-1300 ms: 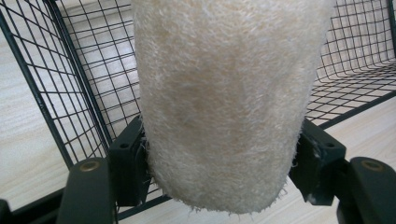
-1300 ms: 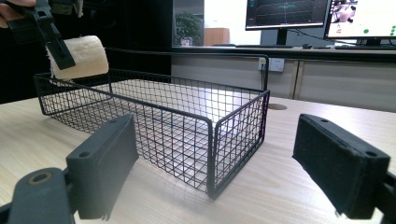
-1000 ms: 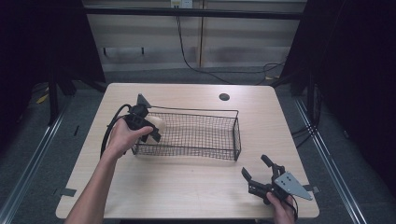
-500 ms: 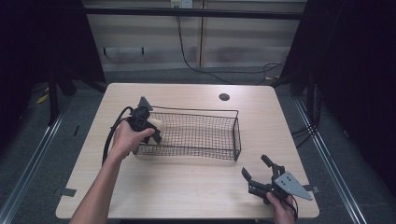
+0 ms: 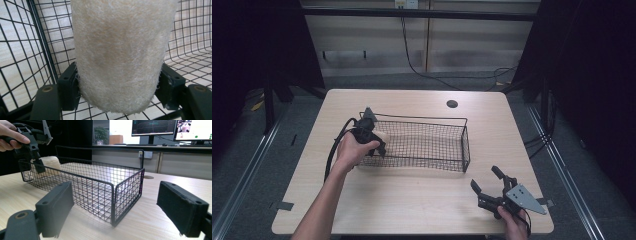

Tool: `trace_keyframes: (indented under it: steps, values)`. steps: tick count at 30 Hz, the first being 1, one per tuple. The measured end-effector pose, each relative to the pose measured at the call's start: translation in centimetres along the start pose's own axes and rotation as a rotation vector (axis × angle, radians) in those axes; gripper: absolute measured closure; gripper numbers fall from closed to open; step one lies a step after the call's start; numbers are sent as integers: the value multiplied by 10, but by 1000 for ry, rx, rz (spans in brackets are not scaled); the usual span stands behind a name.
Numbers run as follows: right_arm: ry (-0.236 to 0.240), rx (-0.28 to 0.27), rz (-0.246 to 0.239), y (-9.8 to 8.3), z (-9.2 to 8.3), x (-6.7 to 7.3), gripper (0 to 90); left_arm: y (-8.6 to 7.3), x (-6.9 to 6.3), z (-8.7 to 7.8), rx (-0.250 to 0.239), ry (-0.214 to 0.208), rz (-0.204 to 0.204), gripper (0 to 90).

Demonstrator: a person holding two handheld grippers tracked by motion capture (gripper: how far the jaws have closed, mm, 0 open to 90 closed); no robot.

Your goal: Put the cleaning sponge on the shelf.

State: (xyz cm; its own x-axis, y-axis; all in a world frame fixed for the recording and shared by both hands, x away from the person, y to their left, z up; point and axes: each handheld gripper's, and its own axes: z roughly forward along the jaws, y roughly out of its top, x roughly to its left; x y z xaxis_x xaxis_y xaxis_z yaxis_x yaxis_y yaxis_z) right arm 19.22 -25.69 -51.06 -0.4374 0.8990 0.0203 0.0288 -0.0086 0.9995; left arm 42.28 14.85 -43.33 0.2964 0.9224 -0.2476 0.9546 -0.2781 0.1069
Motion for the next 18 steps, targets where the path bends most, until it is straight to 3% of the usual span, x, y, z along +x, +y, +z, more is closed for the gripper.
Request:
trace_keyframes:
  steps: [18]
  values:
    - [0, 0, -1, 0, 0, 0, 130, 2, -4, 5, 12, 26, -13, 314]
